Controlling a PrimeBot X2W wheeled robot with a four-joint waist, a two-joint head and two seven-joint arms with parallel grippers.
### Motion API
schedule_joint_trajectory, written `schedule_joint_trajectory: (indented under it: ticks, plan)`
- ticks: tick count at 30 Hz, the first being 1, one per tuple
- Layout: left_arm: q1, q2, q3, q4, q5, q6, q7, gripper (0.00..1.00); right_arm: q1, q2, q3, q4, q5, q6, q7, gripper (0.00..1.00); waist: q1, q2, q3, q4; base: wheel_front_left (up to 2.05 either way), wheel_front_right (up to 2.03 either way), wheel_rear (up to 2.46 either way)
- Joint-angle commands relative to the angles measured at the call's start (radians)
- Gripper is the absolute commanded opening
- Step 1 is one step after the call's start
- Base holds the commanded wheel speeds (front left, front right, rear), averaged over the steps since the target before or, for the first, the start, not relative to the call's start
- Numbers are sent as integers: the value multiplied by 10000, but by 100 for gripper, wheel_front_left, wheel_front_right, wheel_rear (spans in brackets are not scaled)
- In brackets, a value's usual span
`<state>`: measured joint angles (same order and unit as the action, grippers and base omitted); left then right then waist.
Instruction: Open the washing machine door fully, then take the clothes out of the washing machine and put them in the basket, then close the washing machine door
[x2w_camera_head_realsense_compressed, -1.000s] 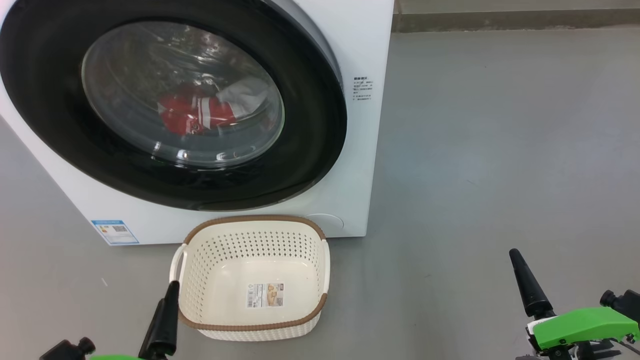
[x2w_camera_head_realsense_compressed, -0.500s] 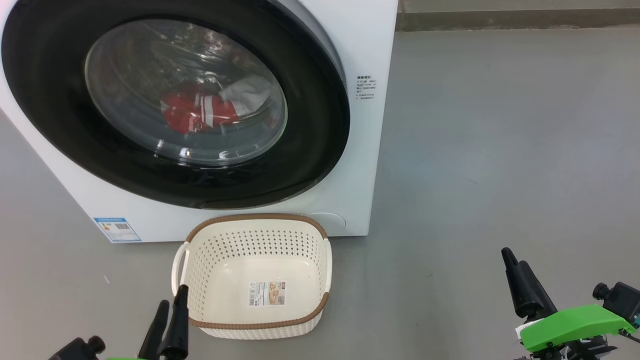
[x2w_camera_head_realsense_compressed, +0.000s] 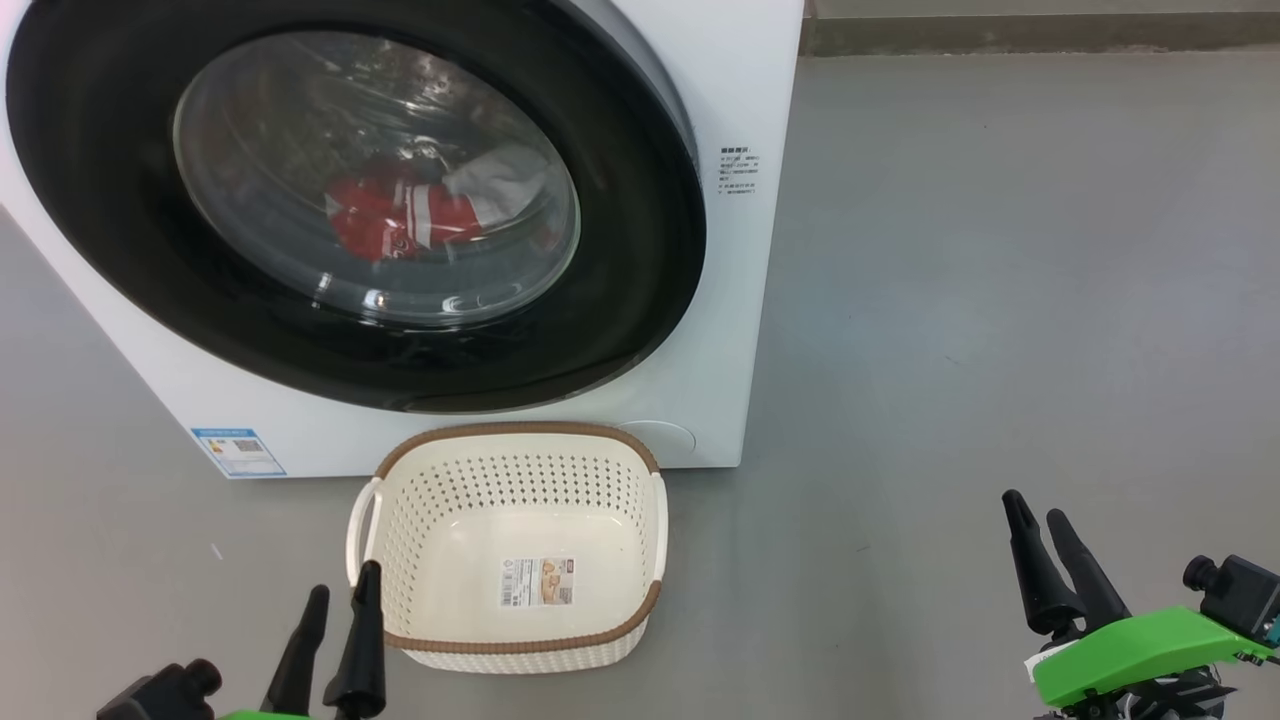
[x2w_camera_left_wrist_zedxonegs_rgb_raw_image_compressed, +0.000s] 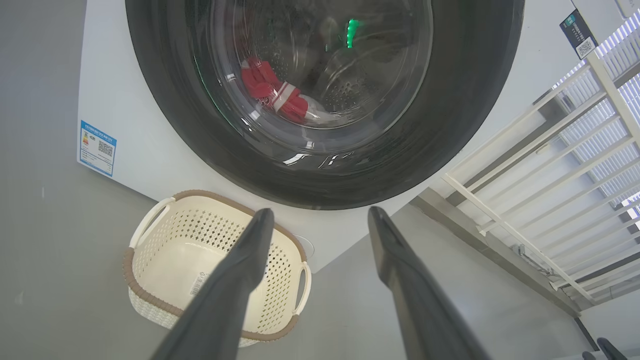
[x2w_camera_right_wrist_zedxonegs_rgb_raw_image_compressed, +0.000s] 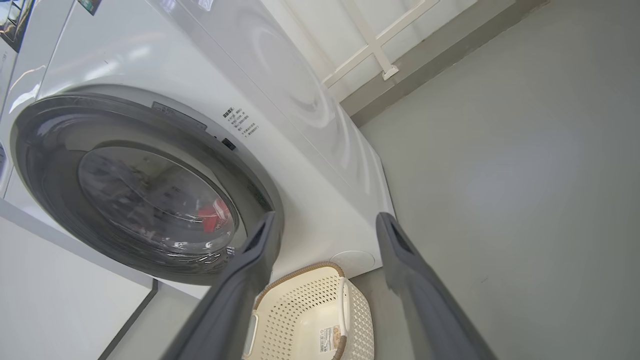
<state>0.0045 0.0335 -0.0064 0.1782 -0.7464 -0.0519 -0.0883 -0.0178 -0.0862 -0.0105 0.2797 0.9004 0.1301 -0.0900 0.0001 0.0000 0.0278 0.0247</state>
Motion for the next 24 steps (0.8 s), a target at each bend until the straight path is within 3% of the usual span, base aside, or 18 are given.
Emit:
schedule_joint_trajectory:
  ticks: [1, 24]
  plan:
    - [-28, 159, 130, -346, 364, 63, -146, 100, -90, -174, 198, -318, -356, 3, -146, 100, -1, 0, 1, 7, 0, 0, 0]
    - [101, 154, 172, -790, 2997, 215, -791, 100, 98, -269, 122, -523, -2630, 4, -784, 100, -1, 0, 118, 6, 0, 0, 0]
